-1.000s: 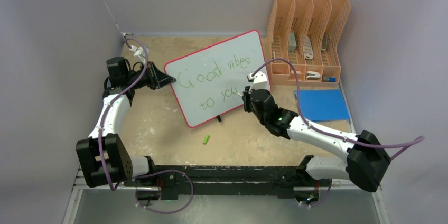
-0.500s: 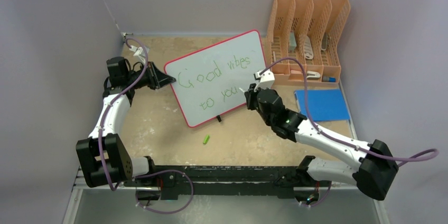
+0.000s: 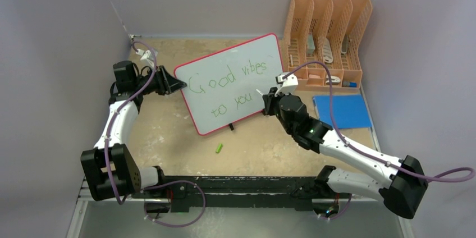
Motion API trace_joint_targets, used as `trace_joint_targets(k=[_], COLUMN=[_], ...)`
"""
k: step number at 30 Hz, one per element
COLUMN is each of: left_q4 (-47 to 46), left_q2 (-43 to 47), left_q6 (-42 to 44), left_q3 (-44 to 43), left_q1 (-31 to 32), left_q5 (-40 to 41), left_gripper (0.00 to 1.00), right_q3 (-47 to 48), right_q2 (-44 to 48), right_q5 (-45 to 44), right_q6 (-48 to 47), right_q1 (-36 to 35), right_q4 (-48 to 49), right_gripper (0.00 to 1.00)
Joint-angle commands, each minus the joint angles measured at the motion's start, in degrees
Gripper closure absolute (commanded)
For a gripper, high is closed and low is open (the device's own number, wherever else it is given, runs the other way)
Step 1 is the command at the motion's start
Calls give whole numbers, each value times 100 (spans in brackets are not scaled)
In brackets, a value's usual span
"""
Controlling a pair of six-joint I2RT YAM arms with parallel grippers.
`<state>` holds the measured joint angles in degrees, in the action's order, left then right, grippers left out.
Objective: Write a sentence on the whiteboard
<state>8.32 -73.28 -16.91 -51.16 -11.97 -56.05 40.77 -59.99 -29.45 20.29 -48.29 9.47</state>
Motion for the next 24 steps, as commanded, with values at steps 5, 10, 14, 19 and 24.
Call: trace_joint_targets(k=[5,10,14,19,24], left_q4=[30,235,555,1399,2174], left_q2=[377,643,926,1210,1587], left_q6=[-40,-186,-303,-296,-292], left_q3=[-103,-217,-309,-581,-1081], left_q1=[10,10,10,10,13], left_q5=[408,646,1102,2039,2588], left_gripper=[50,43,37,33,30], right_q3=[42,68,130,166,183], right_q2=[222,300,357,479,611], right_q5=[-193,-193,-205,-226,-272], right_q6=[-45,-35,-62,-86,-86], right_q1=[29,25,26,29,25], right_q4=[25,0,-54,-95,-95], right_gripper=[100,100,100,100,100])
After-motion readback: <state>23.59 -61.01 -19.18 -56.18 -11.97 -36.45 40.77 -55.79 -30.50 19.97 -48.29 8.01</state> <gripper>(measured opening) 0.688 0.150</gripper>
